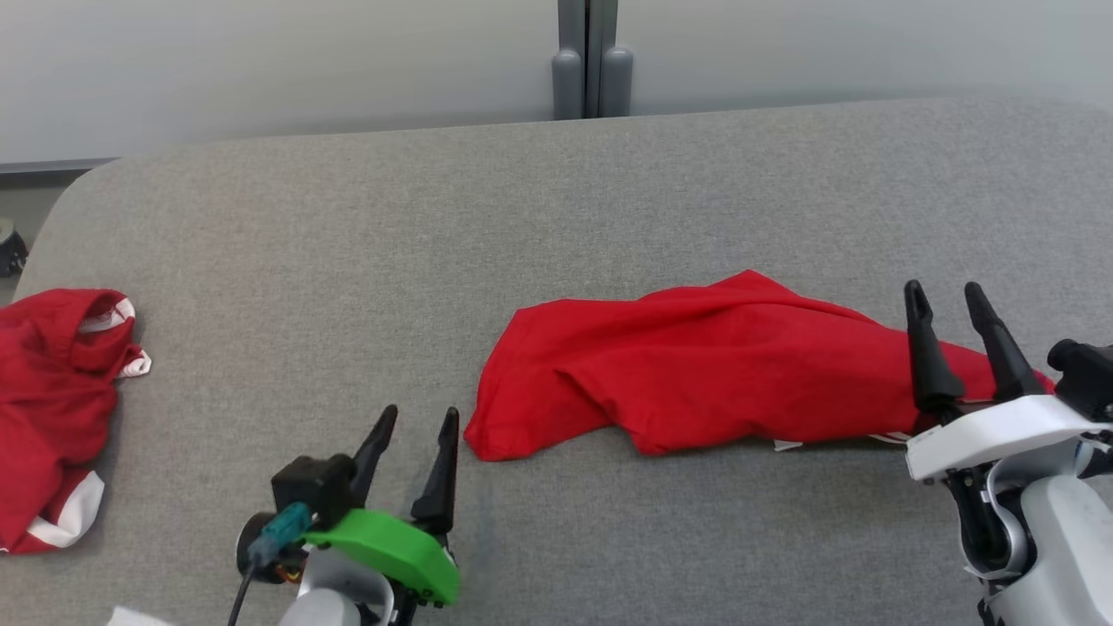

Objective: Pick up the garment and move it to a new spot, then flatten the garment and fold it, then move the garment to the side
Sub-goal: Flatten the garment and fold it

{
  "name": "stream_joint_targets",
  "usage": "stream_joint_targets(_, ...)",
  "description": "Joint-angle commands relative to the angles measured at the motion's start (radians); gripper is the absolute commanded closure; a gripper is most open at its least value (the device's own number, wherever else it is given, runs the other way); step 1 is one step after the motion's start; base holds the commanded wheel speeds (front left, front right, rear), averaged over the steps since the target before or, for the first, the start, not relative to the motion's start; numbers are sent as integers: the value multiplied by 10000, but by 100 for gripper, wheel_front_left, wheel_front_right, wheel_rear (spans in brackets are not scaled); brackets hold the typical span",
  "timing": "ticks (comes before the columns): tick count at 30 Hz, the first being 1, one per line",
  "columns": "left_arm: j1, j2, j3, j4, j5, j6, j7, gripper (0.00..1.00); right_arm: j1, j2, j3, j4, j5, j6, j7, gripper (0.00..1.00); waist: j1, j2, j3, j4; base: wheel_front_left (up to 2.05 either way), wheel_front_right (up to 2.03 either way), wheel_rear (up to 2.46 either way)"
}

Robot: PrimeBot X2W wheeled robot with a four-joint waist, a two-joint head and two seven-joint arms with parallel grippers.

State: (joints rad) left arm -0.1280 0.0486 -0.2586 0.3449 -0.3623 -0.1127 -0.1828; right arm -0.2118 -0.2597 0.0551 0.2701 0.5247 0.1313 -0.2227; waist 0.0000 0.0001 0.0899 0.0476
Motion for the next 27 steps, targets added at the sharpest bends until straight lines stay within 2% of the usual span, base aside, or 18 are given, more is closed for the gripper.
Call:
stream_joint_targets(1, -340, 35, -162, 132, -282, -35, 265, 0, -57, 81, 88, -26, -36, -10, -105, 0, 0, -1, 72, -82, 0, 0, 0)
stream_joint_targets(3, -565, 35, -492, 495, -436, -44, 890, 0, -135, 202, 221, -7, 121, -10, -179, 0, 0, -1, 132, -186, 0, 0, 0)
stream_joint_targets(6, -1033, 38, -755, 1113, -711, 193, 2043, 0, -268, 241, 458, 69, 240, -10, -234, 0, 0, -1, 225, -451, 0, 0, 0)
stream_joint_targets(11, -1616, 115, -796, 1771, -755, 811, 3406, 0, -441, 224, 643, 221, 353, -10, -296, 0, 0, -1, 363, -931, 0, 0, 0)
stream_joint_targets(12, -1805, 187, -763, 1921, -717, 1067, 3824, 14, -451, 223, 669, 300, 389, -10, -336, 0, 0, -1, 417, -1091, 0, 0, 0)
stream_joint_targets(14, -1969, 228, -720, 1943, -710, 1265, 4126, 54, -448, 211, 691, 378, 391, -10, -348, 0, 0, -1, 457, -1203, 0, 0, 0)
stream_joint_targets(16, -1976, 294, -786, 2076, -734, 1381, 4642, 75, -401, 226, 691, 462, 400, -10, -360, 0, 0, -1, 471, -1256, 0, 0, 0)
stream_joint_targets(18, -2043, 372, -801, 2035, -731, 1434, 4907, 100, -384, 250, 711, 528, 410, -10, -376, 0, 0, -1, 481, -1276, 0, 0, 0)
stream_joint_targets(22, -1989, 416, -739, 1696, -927, 1321, 4941, 100, -362, 269, 661, 653, 386, -10, -415, 0, 0, -1, 419, -1137, 0, 0, 0)
stream_joint_targets(27, -1591, 672, -214, 572, -1417, 1325, 4843, 100, -323, 228, 506, 717, 344, -10, -434, 0, 0, -1, 307, -775, 0, 0, 0)
